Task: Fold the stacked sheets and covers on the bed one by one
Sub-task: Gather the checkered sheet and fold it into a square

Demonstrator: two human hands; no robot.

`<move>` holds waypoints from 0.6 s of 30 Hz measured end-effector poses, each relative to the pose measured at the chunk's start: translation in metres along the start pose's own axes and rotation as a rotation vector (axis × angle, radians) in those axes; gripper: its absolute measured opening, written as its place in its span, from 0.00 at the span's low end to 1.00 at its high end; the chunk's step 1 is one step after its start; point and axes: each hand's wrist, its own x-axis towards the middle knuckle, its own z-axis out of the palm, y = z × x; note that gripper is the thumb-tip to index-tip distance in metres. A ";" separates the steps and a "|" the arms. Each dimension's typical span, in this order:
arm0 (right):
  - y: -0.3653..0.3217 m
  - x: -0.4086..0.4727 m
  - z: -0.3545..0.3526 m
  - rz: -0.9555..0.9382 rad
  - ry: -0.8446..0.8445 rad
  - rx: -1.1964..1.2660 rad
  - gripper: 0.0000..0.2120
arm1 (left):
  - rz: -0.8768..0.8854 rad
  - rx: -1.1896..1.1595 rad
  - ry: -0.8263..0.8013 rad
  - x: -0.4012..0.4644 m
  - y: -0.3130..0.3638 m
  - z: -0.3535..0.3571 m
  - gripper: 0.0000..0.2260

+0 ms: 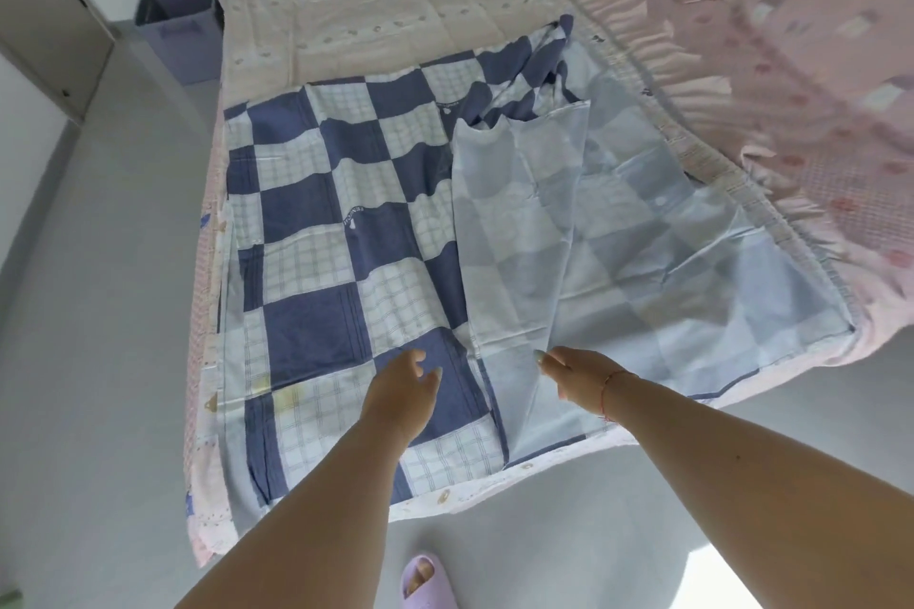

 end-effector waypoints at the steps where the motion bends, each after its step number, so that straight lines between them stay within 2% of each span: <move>1: 0.003 0.005 -0.007 0.010 0.003 0.023 0.25 | -0.001 -0.016 -0.006 0.008 0.010 0.001 0.19; 7: 0.010 0.050 -0.047 0.018 0.079 0.243 0.20 | 0.031 -0.062 -0.040 0.077 0.059 0.002 0.18; 13: 0.006 0.120 -0.084 0.048 0.223 0.591 0.23 | 0.033 -0.066 -0.080 0.165 0.096 0.002 0.18; 18: 0.003 0.171 -0.098 0.082 0.168 0.708 0.24 | -0.004 -0.043 -0.085 0.225 0.112 0.012 0.21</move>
